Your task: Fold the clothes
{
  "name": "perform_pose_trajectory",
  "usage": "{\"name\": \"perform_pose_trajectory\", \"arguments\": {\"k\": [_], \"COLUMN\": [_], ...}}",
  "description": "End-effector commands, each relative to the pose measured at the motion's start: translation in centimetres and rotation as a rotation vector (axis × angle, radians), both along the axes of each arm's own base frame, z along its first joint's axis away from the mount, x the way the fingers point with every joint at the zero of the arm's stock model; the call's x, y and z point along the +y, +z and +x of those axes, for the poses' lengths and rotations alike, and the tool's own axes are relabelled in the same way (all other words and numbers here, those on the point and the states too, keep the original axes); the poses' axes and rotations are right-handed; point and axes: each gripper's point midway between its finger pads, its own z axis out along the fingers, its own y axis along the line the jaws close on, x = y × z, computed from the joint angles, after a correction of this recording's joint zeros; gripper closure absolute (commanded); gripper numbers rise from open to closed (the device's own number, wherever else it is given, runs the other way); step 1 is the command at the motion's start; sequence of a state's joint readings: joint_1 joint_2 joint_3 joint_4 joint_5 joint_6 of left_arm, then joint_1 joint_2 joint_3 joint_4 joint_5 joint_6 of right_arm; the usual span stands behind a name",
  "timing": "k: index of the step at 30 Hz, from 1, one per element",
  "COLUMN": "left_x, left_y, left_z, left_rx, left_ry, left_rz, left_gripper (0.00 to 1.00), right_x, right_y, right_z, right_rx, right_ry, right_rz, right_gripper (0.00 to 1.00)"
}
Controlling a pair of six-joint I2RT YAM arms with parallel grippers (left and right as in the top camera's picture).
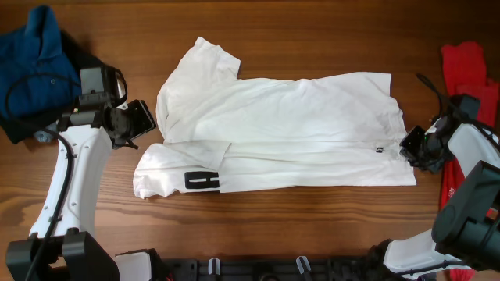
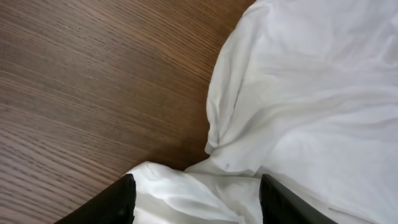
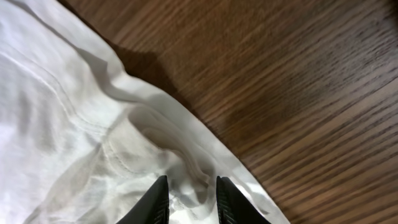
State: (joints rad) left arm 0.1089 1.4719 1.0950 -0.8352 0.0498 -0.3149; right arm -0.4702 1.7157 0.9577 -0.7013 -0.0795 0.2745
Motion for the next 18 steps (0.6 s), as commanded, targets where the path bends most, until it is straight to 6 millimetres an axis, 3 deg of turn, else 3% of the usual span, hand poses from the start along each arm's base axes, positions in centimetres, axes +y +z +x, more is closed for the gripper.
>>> {"name": "perform_pose_trajectory", "arguments": {"k": [1, 18], "left_x": [0.08, 0.08], "left_y": [0.09, 0.07], "left_z": [0.13, 0.08], "left_rx": [0.003, 0.005], "left_ry": [-0.020, -0.021], "left_rz": [0.023, 0.023], "left_gripper": [0.37, 0.37], "right_x": [0.37, 0.16], "right_y": [-0.01, 0.08], "right_z": [0.12, 0.49], "right_rx": [-0.013, -0.027], "right_ry": [0.014, 0.013], "right_rz": [0.014, 0.006], "right_gripper": [0.75, 0.83]}}
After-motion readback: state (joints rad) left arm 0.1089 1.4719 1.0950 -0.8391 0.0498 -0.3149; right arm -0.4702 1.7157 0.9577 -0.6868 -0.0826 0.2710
